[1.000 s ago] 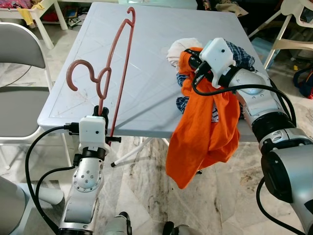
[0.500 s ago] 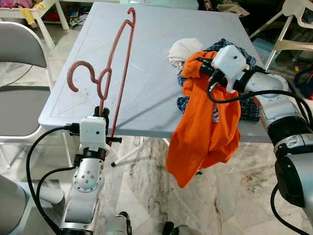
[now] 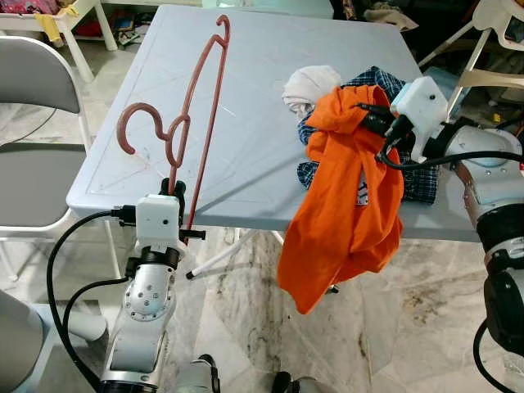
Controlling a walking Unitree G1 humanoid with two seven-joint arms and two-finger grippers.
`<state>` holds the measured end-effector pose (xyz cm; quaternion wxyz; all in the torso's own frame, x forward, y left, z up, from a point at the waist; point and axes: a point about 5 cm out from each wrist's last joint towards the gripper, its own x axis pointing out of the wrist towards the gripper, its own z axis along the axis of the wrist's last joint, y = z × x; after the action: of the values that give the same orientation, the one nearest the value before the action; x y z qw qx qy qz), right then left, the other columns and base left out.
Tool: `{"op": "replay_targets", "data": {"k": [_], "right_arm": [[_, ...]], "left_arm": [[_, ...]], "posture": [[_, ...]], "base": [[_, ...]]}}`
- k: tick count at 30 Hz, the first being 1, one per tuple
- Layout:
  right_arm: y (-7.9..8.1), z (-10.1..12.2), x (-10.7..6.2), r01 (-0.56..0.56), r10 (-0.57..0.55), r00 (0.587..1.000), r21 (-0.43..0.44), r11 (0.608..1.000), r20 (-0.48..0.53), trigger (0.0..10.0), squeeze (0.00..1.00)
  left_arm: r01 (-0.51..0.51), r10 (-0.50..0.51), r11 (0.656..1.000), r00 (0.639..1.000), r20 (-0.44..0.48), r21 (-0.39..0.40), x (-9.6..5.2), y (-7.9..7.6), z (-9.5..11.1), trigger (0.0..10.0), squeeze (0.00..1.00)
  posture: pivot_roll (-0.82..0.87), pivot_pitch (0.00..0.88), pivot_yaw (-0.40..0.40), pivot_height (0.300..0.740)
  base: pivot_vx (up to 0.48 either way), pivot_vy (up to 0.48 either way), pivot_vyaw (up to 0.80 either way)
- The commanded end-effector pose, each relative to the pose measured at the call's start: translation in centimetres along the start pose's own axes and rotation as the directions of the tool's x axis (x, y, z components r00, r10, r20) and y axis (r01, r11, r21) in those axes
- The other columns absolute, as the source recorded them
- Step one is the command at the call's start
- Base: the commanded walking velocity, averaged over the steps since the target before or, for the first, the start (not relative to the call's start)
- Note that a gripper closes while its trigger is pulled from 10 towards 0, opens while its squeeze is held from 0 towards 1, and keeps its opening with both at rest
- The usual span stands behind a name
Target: Hang hanger
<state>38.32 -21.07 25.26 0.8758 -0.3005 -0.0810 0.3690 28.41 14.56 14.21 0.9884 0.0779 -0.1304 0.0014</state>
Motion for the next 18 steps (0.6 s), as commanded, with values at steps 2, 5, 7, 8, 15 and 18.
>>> {"op": "replay_targets", "data": {"k": [2,5,7,8,15,18], "right_arm": [[-0.1,-0.3,-0.8,-0.040,0.040,0.999,-0.003,0.999,-0.026,10.0,0.00],[0.3,-0.9,-1.1,-0.077,0.078,0.995,0.013,0.997,-0.056,10.0,0.00],[0.5,-1.2,-1.3,-0.109,0.110,0.991,0.018,0.994,-0.077,10.0,0.00],[0.8,-1.4,-1.4,-0.144,0.145,0.984,0.016,0.989,-0.099,10.0,0.00],[1.9,-2.0,-1.3,-0.240,0.245,0.961,0.053,0.969,-0.125,10.0,0.00],[2.6,-2.4,-1.2,-0.283,0.291,0.946,0.075,0.956,-0.145,10.0,0.00]], "left_arm": [[0.019,-0.019,1.000,0.997,-0.071,0.000,-0.4,-0.2,-1.3,10.0,0.00],[0.027,-0.027,1.000,0.997,-0.071,-0.001,-0.4,-0.4,-1.3,10.0,0.00],[0.029,-0.029,1.000,0.997,-0.072,-0.002,-0.4,-0.4,-1.3,10.0,0.00],[0.030,-0.030,1.000,0.997,-0.073,-0.002,-0.4,-0.4,-1.4,10.0,0.00],[0.032,-0.032,0.999,0.997,-0.072,-0.002,-0.5,-0.4,-1.3,10.0,0.00],[0.032,-0.032,0.999,0.997,-0.074,-0.002,-0.6,-0.3,-1.4,10.0,0.00]], "posture": [[0.16,0.194,-0.068,0.740],[0.16,0.195,-0.066,0.740],[0.16,0.196,-0.065,0.740],[0.16,0.196,-0.065,0.740],[0.17,0.200,-0.066,0.740],[0.17,0.203,-0.066,0.740]], "base": [[0.000,0.000,0.00],[0.000,0.000,0.00],[0.000,0.000,0.00],[0.000,0.000,0.00],[0.000,0.000,0.00],[0.000,0.000,0.00]]}}
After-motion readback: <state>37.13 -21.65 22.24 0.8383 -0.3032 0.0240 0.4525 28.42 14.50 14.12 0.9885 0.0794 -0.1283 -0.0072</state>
